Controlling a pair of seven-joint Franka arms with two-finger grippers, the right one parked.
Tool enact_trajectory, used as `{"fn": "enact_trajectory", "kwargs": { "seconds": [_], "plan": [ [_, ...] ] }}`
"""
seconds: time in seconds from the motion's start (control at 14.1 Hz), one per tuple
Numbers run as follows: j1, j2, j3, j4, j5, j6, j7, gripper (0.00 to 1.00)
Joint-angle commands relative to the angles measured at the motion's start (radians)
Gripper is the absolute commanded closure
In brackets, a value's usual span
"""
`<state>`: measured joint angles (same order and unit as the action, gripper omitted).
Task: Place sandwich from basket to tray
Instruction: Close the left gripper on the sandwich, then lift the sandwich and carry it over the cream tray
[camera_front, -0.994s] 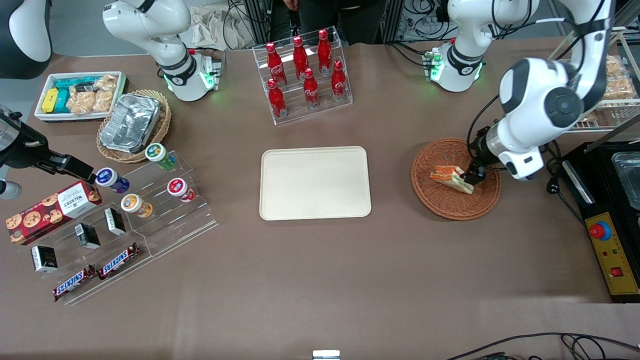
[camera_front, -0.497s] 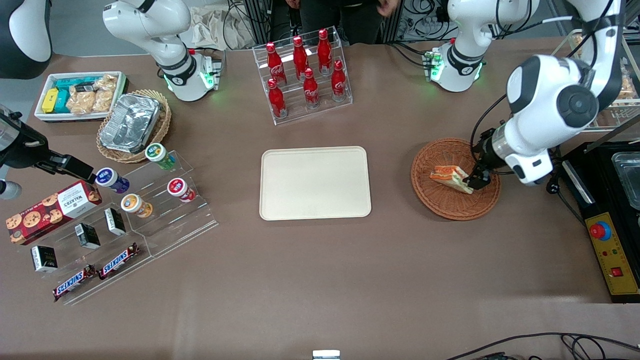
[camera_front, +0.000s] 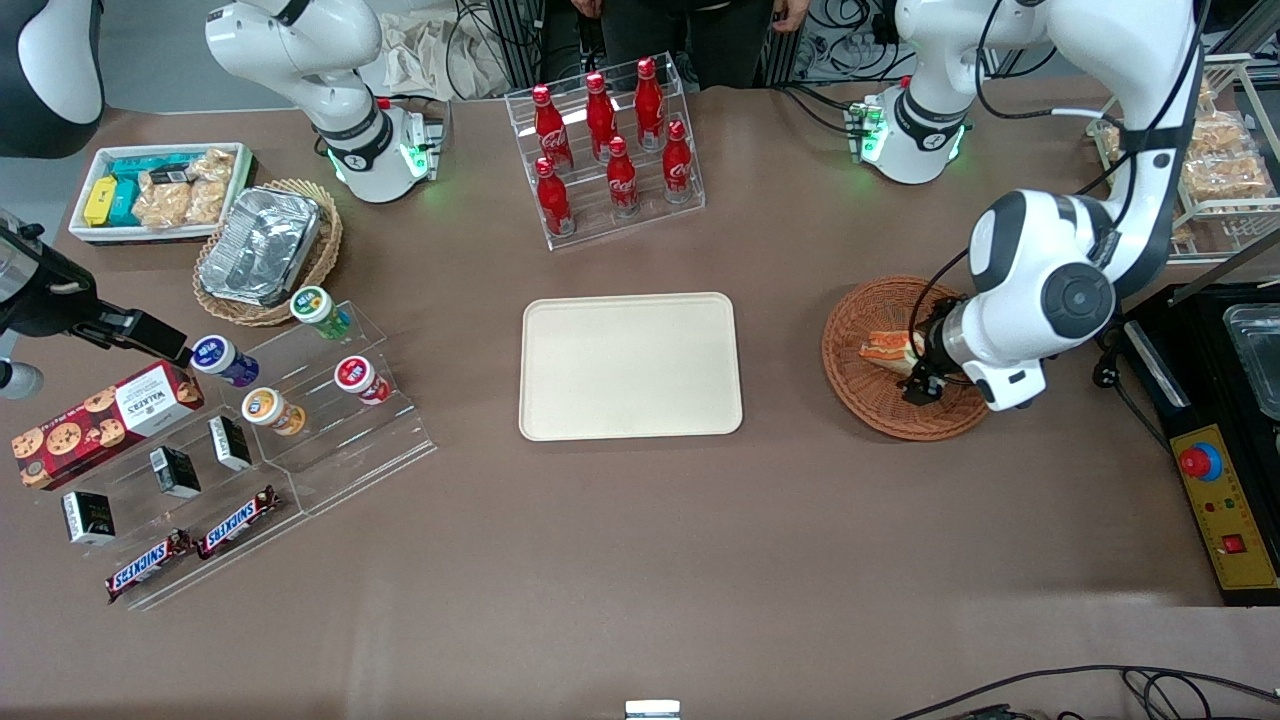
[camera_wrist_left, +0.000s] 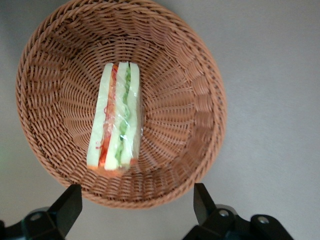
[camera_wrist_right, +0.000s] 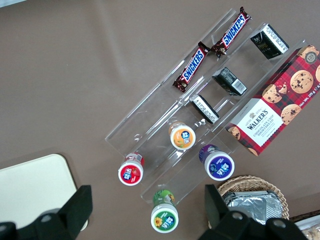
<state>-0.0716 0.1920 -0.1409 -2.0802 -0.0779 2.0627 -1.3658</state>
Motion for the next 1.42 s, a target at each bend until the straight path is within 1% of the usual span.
{"fn": "enact_trajectory", "kwargs": {
  "seconds": [0.0, 0.14, 0.36, 0.64, 0.85, 0.92, 0.99, 1.07, 1.21, 1.35],
  "plan": [
    [0.003, -0.002, 0.001, -0.038, 0.035, 0.039, -0.013, 0.01],
    [0.006, -0.016, 0.003, -0.099, 0.035, 0.094, -0.009, 0.01],
    [0.006, -0.019, 0.003, -0.130, 0.033, 0.129, -0.012, 0.01],
    [0.019, -0.042, 0.003, -0.242, 0.032, 0.241, -0.006, 0.01],
    [0.019, -0.036, 0.004, -0.274, 0.032, 0.304, -0.006, 0.02],
    [0.018, -0.032, 0.003, -0.282, 0.032, 0.315, -0.006, 0.14],
    [0.019, -0.032, 0.004, -0.288, 0.032, 0.326, -0.006, 0.40],
    [0.019, -0.032, 0.004, -0.296, 0.032, 0.327, -0.006, 0.64],
    [0.019, -0.034, 0.003, -0.307, 0.032, 0.341, 0.010, 1.00],
    [0.019, -0.042, 0.003, -0.310, 0.032, 0.343, 0.028, 1.00]
  ]
}}
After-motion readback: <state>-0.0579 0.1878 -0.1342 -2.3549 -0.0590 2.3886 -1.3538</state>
